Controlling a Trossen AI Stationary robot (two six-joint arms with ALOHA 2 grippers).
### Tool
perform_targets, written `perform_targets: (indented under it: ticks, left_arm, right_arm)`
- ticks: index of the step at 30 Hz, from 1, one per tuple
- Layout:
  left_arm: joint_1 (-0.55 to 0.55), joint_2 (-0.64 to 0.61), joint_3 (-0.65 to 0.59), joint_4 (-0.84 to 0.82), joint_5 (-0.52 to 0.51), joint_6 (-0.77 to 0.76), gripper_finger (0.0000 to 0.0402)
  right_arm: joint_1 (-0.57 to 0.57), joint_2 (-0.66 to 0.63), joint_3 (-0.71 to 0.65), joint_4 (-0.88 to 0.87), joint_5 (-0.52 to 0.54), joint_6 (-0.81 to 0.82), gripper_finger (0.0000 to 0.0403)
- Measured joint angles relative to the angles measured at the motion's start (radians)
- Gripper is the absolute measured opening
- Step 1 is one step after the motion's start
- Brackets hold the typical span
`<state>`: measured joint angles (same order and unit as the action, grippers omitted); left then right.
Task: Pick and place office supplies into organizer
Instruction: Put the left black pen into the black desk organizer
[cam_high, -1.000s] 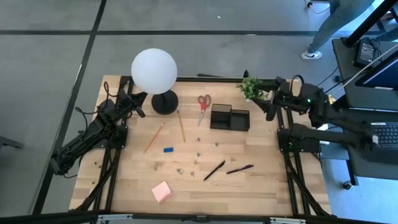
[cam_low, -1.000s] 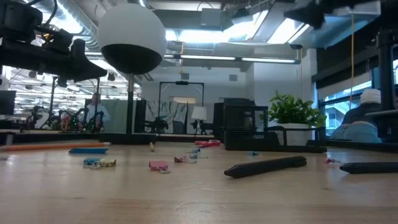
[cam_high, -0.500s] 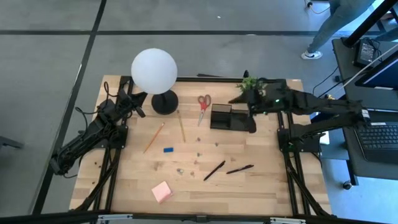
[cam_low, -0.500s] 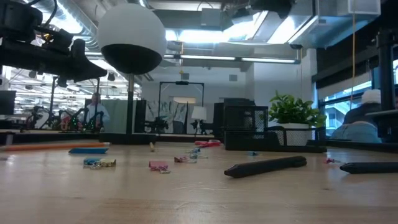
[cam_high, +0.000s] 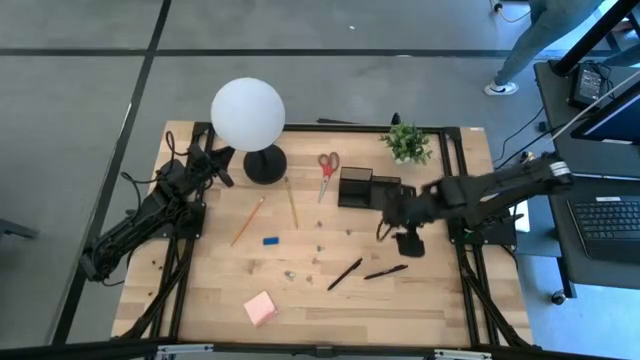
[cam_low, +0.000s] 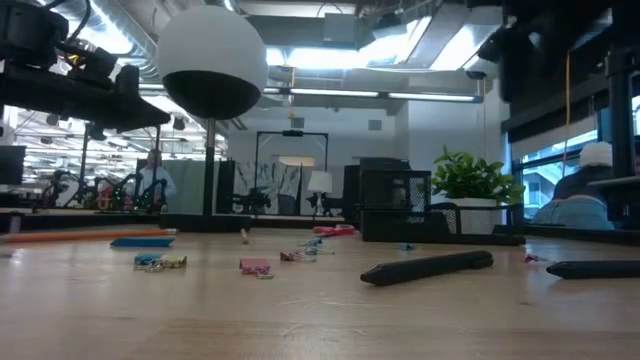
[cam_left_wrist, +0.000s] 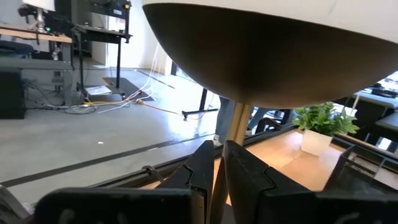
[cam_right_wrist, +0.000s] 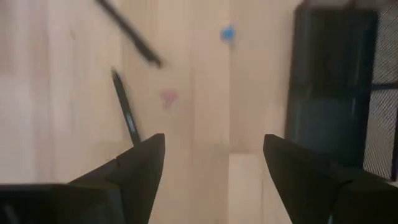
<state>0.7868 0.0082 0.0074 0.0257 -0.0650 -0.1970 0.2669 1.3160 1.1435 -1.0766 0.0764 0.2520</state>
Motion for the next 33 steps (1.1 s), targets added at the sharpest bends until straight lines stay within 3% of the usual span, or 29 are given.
perform_targets:
  ticks: [11, 23, 33]
  left_arm:
    - [0.0, 0.0, 0.0, 0.0, -0.006, -0.001, 0.0033]
    - [0.0, 0.001, 0.0, 0.001, -0.006, 0.0, 0.0033]
    - [0.0, 0.001, 0.0, 0.001, -0.005, -0.002, 0.0033]
  right_arm:
    - [0.145, 0.219, -0.093, 0.077, 0.014, 0.031, 0.0276]
    - [0.173, 0.214, -0.205, 0.201, 0.008, 0.063, 0.0276]
    - [0.264, 0.222, -0.217, 0.308, 0.006, 0.115, 0.0276]
